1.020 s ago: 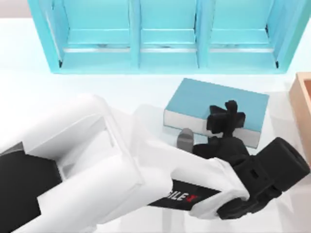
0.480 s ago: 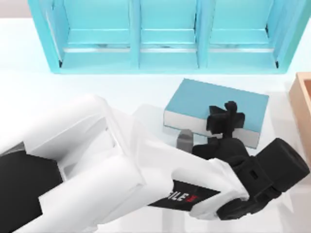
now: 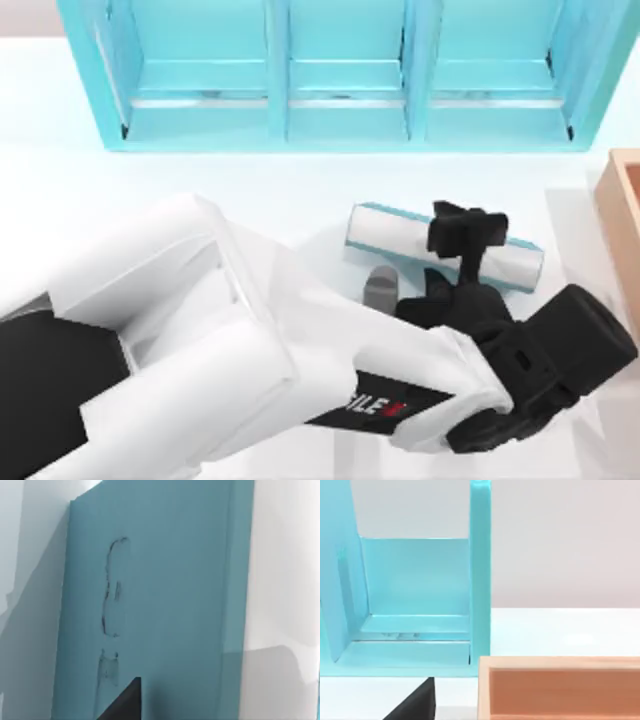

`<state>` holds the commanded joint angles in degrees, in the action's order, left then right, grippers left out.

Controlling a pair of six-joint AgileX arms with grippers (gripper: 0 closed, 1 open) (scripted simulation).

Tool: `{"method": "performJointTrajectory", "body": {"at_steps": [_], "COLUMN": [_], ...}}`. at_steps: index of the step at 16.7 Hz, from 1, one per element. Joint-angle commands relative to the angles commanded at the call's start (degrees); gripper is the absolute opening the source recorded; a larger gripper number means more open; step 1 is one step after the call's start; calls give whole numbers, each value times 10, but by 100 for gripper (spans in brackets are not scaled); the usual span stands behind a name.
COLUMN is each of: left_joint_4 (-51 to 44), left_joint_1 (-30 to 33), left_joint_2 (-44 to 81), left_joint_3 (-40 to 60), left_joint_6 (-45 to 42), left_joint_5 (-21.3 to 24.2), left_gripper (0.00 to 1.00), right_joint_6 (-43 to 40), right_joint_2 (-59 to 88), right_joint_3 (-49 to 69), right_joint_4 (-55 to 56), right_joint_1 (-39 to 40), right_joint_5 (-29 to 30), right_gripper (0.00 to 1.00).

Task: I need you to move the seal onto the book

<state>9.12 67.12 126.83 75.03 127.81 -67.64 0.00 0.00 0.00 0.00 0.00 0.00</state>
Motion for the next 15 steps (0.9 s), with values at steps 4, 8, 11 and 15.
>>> {"method": "performJointTrajectory", "body": {"at_steps": [4, 8, 11, 15], "left_joint_4": [0, -1, -20, -129], "left_joint_1": [0, 0, 8, 42], "left_joint_2": [0, 1, 3, 14], "left_joint_3": [0, -1, 4, 24], "left_joint_6": [0, 0, 20, 126], "left_joint_5": [0, 0, -3, -19], "left_gripper": [100, 100, 100, 100], "right_joint_6": [0, 0, 0, 0], "right_joint_2": [0, 0, 0, 0], "right_joint_3": [0, 0, 0, 0], "right_joint_4": [0, 0, 0, 0], "right_joint_1": [0, 0, 0, 0], "right_joint_5": [0, 0, 0, 0], "right_gripper": [100, 100, 100, 100]}}
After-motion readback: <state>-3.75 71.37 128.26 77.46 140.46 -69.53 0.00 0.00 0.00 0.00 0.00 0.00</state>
